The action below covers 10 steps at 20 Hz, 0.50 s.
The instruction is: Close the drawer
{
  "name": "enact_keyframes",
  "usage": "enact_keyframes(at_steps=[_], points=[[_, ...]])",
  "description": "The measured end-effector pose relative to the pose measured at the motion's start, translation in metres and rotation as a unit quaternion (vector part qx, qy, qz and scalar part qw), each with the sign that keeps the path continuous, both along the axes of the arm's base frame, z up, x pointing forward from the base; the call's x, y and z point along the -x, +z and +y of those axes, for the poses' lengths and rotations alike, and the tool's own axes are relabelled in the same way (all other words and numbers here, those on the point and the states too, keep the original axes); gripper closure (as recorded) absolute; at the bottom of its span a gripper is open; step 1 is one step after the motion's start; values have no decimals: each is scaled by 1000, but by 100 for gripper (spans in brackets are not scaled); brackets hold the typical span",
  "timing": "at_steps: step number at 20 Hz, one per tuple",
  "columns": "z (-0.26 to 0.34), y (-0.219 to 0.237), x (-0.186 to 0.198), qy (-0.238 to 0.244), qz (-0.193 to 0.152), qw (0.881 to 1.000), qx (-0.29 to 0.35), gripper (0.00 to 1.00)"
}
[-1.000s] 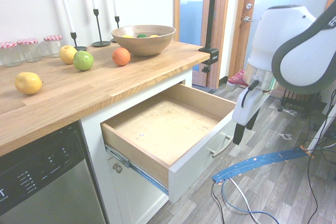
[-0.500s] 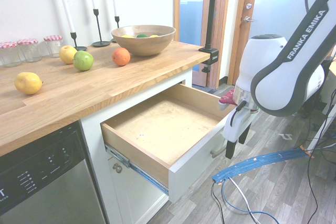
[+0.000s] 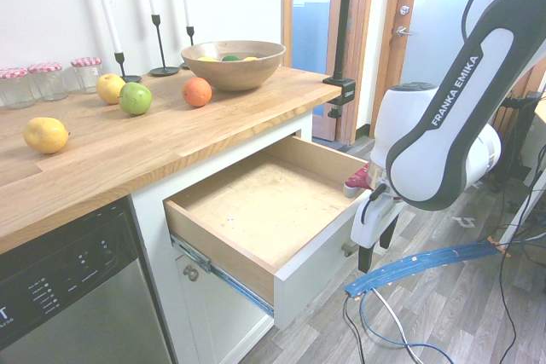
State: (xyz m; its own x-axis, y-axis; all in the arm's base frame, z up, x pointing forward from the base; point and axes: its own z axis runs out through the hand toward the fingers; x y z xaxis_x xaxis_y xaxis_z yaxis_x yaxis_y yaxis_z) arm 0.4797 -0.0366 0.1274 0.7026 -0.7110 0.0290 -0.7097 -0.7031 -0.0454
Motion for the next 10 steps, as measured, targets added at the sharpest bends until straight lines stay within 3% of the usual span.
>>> enact_keyframes(at_steps=[10], points=[[-1,1,-1,2,-4,1000,-1,100]])
